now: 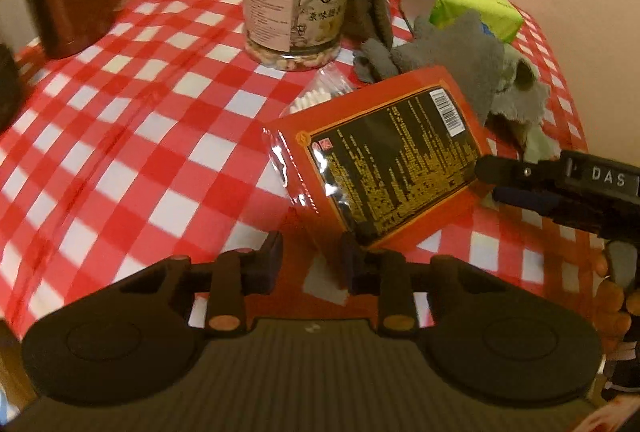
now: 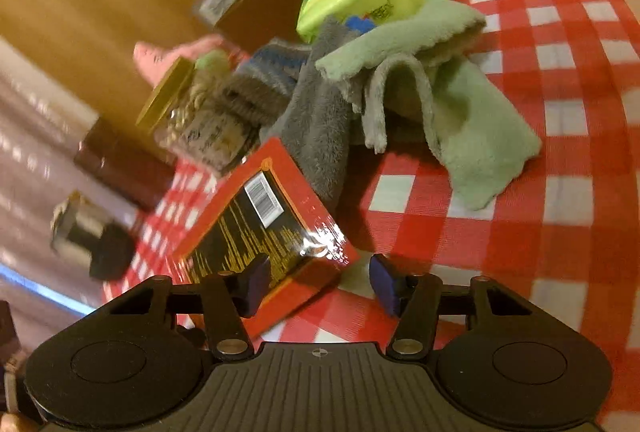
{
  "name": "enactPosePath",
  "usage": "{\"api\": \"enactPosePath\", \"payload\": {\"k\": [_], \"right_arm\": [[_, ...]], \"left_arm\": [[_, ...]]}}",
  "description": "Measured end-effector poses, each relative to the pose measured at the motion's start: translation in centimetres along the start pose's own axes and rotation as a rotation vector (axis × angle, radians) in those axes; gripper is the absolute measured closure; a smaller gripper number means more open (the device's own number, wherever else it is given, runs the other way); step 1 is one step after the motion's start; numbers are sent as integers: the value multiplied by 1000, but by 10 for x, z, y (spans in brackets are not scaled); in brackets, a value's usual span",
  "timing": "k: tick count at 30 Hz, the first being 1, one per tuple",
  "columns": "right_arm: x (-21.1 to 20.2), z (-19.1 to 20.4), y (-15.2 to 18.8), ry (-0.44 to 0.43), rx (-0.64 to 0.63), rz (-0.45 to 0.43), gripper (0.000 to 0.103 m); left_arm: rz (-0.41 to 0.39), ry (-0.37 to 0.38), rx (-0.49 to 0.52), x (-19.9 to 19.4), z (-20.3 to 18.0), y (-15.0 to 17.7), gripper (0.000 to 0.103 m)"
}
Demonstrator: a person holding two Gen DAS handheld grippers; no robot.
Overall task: Organize soft objects
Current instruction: 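Grasp the red snack packet by its edge with the right gripper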
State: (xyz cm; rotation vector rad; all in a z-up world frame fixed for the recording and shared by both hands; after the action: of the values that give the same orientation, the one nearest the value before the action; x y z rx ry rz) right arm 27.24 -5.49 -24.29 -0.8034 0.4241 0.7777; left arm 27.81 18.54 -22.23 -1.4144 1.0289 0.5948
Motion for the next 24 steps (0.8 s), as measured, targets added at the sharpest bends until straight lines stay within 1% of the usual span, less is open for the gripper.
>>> {"api": "enactPosePath", "payload": {"k": [2,5,9,10,13,16,19,21,24], "right_arm": [[2,2,2,-1,35,-33,47],[6,3,6,-36,116,-57,49],[4,9,15,-80,185,-83,58],[2,12,17,-91,190,-97,61],[-7,18,16,-144,209,-157,64],[-11,27,12,-202,196,-191,66],[-8,42,10,-256,151,-188,66],[-4,50,11,-259,97,-170,67],[9,60,12,-268,61,-132,68]], "left_arm": [[13,37,15,5,4,-3,76],[25,73,44,9,7,-6,76],[34,105,77,11,8,-7,76],[36,112,85,11,8,-7,76],[42,132,97,12,10,-8,76],[48,154,94,12,12,-8,76],[51,175,95,12,15,-9,77],[53,184,94,12,16,-9,77],[50,184,102,12,15,-9,77]]}}
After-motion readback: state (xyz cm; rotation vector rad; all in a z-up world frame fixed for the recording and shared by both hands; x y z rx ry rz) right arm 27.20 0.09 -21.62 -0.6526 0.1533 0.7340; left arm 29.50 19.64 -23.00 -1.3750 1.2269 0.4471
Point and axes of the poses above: each gripper's, at about its wrist camera, not at the fingertips, and x roughly the way its jaws point, z to its left, y to its underside, the point moved 7 cm from there along x, roughly the way its jaws point, and after that the axes turned 3 degrees about -x, right-handed, at the moved point
